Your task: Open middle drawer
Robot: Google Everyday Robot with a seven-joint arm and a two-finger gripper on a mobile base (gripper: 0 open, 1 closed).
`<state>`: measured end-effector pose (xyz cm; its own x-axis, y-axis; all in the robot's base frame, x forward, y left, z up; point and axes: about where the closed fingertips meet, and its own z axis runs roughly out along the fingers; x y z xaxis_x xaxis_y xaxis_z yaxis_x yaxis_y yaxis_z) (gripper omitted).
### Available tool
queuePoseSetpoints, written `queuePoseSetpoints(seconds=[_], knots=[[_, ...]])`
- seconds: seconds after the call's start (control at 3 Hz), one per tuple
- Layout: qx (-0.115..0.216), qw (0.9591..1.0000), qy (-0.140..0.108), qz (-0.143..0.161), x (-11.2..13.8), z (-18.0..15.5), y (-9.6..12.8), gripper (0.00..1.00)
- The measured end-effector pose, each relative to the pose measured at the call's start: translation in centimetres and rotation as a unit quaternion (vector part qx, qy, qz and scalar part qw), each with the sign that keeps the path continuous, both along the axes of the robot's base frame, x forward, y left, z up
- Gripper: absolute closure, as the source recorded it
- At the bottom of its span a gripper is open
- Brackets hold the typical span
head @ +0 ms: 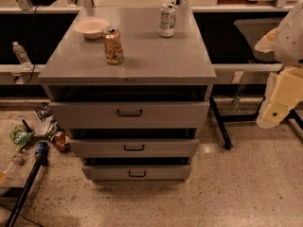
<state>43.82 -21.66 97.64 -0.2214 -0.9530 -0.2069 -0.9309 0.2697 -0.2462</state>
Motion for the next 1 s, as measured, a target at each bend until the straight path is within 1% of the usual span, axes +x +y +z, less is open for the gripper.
queuePoseSetpoints(seconds=[0.33,0.67,1.0], knots=[[0.0,1.0,0.0,0.0,0.0,0.0,0.0,0.0],[0.036,0.9993,-0.009,-0.007,0.6,-1.1,1.1,0.0],[0.093,0.9955,-0.009,0.016,1.7,-5.0,5.3,0.0]])
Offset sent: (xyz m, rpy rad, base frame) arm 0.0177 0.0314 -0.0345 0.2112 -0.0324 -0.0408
